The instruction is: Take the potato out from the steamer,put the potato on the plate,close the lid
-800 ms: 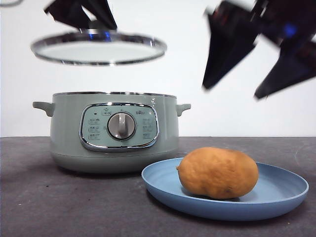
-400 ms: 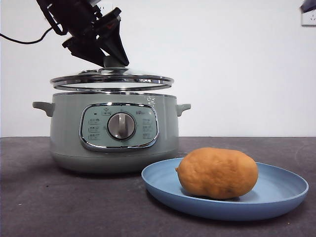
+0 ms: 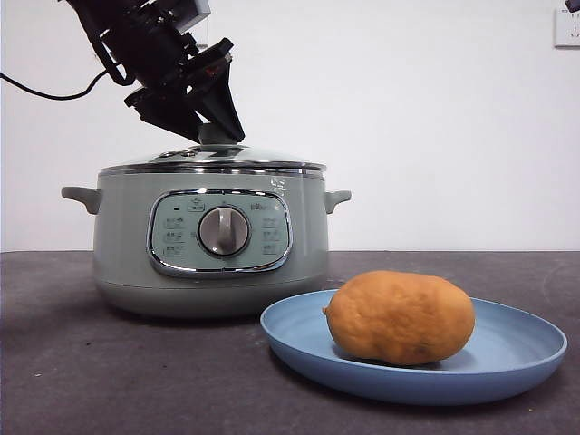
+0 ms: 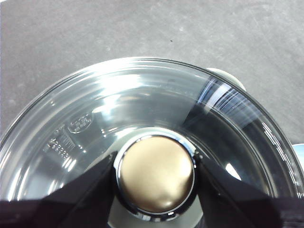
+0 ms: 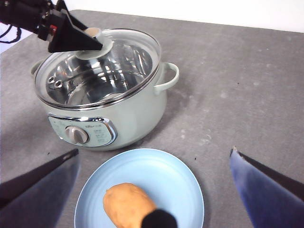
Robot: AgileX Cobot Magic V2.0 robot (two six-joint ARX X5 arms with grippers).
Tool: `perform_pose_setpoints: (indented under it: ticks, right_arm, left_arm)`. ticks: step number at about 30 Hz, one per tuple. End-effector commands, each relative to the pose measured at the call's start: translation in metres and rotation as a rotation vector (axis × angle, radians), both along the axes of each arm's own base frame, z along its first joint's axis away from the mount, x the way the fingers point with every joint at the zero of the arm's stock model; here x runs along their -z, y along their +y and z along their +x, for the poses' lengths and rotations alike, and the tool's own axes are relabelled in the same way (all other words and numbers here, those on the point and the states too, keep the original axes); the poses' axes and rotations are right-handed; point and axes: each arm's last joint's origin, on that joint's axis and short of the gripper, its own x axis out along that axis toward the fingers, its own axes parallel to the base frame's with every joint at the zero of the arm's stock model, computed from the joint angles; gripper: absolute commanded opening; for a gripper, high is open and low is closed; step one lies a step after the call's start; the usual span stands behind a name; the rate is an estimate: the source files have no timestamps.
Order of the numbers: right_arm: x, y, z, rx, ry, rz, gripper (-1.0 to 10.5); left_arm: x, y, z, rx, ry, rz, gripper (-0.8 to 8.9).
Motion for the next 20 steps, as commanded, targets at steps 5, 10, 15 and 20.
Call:
perform_pose_setpoints:
  ticks: [5, 10, 15, 20]
  right_arm:
    - [-0.0011, -0.0003, 0.0000, 0.006, -0.007, 0.004, 6.0]
    - [-0.0001, -0.0005, -0.0002, 0.006, 0.001, -0.002, 6.0]
    - [0.0005, -0.0004, -0.0001, 0.006, 0.007, -0.007, 6.0]
    - [0.0014, -0.0007, -0.0004, 0.006, 0.014, -0.013, 6.0]
  left_arm:
    - [0.0030, -0.0001, -0.0012, -0.016, 0.026, 0.041, -0.09]
    - [0.0029, 0.0000, -0.0013, -0.015, 0.027, 0.040, -0.09]
    - [0.0023, 0.0001, -0.0015, -0.015, 0.024, 0.039, -0.09]
    - [0.0018, 0.0008, -0.0017, -0.023, 0.022, 0.044, -0.09]
